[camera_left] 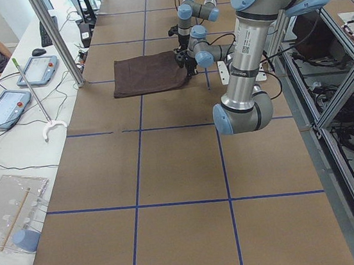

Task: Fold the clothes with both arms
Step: 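Grasp both near corners of the shirt with the left and right grippers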

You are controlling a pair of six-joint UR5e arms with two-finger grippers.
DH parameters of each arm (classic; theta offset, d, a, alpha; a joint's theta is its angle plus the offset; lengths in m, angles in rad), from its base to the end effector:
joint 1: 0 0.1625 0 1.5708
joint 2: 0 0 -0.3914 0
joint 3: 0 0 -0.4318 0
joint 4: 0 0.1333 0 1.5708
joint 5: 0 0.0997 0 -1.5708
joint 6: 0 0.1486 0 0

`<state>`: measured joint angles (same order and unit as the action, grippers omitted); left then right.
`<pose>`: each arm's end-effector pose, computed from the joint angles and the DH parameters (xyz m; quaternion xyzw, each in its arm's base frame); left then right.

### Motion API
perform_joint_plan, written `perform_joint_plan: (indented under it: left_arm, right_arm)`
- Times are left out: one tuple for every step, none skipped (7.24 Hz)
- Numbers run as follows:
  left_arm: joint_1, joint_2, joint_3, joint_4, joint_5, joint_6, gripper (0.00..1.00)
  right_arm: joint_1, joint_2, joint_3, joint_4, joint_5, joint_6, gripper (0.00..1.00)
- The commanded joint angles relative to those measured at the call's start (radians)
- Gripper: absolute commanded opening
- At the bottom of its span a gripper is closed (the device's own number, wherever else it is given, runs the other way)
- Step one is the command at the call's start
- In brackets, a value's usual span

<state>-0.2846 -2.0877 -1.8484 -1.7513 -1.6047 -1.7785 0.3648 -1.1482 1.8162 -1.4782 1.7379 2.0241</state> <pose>0.6117 -0.3126 0.1955 0.0030 0.4686 -0.2076 0.8587 -0.5897 -0.3415 0.2894 -0.0938 -0.3661 0.3396 0.8613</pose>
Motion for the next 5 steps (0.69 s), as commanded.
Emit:
perform_joint_plan:
  left_arm:
    - [-0.002, 0.000, 0.000, 0.001, 0.000, 0.005, 0.00]
    - [-0.002, 0.000, 0.000, -0.001, -0.001, 0.005, 0.00]
    - [-0.002, 0.000, -0.008, 0.001, -0.006, 0.005, 0.00]
    - [-0.002, 0.002, -0.018, 0.006, -0.007, 0.005, 0.00]
    - [0.001, 0.014, -0.046, 0.010, -0.029, 0.004, 0.00]
  right_arm:
    - [0.008, 0.018, 0.000, 0.001, 0.000, 0.007, 0.00]
    - [0.008, 0.021, 0.000, 0.001, -0.001, 0.008, 0.00]
    - [0.008, 0.021, 0.002, 0.001, -0.001, 0.021, 0.00]
    - [0.014, 0.019, 0.008, 0.001, 0.006, 0.015, 0.00]
    - [0.011, 0.019, 0.018, 0.001, 0.012, 0.012, 0.00]
